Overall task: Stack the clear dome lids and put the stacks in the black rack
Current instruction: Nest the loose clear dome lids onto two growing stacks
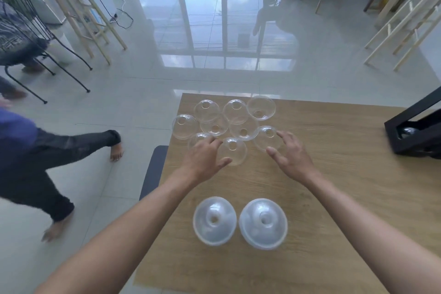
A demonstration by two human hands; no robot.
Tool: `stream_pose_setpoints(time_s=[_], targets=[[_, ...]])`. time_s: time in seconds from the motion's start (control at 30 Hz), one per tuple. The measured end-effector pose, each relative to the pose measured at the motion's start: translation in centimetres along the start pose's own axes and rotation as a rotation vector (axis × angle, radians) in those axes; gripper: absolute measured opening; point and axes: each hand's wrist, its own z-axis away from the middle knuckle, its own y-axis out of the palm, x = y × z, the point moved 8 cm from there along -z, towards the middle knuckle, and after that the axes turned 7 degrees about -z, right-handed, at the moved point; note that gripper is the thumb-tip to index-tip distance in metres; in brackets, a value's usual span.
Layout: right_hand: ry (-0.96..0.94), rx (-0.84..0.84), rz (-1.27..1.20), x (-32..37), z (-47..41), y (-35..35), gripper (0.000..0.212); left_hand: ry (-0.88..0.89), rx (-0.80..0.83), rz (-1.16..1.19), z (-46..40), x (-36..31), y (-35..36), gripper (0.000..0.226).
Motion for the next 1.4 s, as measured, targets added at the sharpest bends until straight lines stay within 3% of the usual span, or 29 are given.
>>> stream_pose_setpoints(time_s=[0.17, 0.3, 0.6, 0.8, 1.07, 1.27, 1.4], targets=[[0.020, 0.091, 0.159, -0.6, -2.0, 2.0, 0.081, 0.031, 0.068, -0.133, -2.3, -1.6, 1.9, 0.063], [-0.003, -0.012, 0.225, -1.0, -0.8, 1.9, 0.076, 0.034, 0.053, -0.190, -2.0, -2.0, 2.7, 0.063], [0.016, 0.041, 0.067, -2.3, 1.9, 3.1, 0.077, 0.046, 0.145, -0.307, -0.6, -2.3, 4.4, 0.083], [-0.077, -0.035, -0.147, 0.5, 5.1, -0.9, 0.078, 0.003, 0.040, -0.200, 2.3, -1.2, 0.2, 0.091], [-0.230, 0.001, -0.212, 6.8, 13.6, -4.3, 0.077, -0.055, -0.045, 0.074, 11.1, -0.1, -6.6, 0.092], [-0.249, 0.083, -0.141, 7.3, 19.1, -1.5, 0.086, -0.076, 0.059, 0.250, 18.3, -0.9, -3.8, 0.094], [-0.220, 0.118, -0.177, 6.5, 20.1, 0.9, 0.084, -0.141, 0.033, 0.384, 20.3, -1.5, -0.9, 0.091]])
